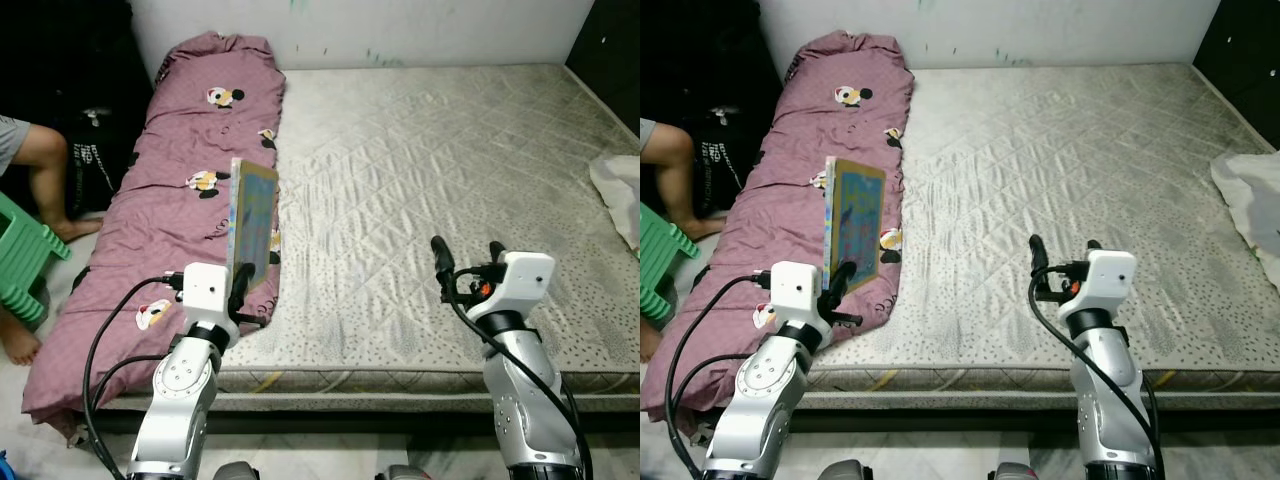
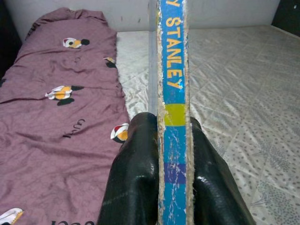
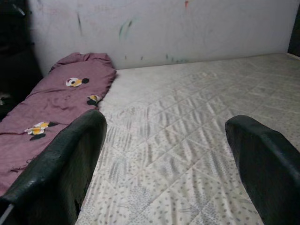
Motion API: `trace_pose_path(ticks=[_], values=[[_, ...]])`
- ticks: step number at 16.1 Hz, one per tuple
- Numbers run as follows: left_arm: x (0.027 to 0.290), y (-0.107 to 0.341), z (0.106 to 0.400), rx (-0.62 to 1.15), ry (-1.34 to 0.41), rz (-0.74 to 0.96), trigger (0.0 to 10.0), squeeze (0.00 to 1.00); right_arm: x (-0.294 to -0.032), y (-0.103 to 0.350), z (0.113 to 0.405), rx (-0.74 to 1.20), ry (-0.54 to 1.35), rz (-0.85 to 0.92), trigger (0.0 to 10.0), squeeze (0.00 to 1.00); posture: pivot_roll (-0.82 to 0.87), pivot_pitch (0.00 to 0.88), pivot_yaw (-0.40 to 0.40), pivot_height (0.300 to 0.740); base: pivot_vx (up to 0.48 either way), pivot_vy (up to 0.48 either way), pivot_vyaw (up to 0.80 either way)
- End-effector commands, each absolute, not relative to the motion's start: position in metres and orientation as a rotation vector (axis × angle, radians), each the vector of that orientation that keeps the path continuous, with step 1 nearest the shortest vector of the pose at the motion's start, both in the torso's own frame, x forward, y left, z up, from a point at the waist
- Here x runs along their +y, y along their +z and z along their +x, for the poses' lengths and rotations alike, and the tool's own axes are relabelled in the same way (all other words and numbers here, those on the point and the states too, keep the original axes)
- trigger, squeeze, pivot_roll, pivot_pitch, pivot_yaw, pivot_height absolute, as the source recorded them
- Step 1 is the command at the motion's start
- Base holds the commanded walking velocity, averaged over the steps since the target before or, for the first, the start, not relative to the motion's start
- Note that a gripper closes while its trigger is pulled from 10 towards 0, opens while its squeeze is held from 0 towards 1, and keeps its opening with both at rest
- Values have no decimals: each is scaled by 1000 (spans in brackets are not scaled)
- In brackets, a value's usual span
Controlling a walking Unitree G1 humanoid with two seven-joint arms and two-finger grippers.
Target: Clean up the room
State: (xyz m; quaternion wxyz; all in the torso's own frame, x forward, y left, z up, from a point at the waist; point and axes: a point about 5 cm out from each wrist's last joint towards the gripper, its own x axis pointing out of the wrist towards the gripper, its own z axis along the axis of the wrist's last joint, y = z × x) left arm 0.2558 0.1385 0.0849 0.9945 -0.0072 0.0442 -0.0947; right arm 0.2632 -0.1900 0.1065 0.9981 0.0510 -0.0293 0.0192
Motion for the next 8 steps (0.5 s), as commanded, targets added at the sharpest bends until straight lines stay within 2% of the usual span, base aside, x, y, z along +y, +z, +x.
trace_pose_path(ticks=[1, 8], values=[[141, 93, 258, 44, -192, -11, 10000, 0, -185, 108, 264, -68, 61, 103, 10000, 0, -59, 69, 57, 740, 0, -375, 0], [139, 91, 257, 49, -197, -17, 10000, 0, -185, 107, 262, -60, 71, 98, 10000, 0, -63, 77, 53, 740, 0, -363, 0]])
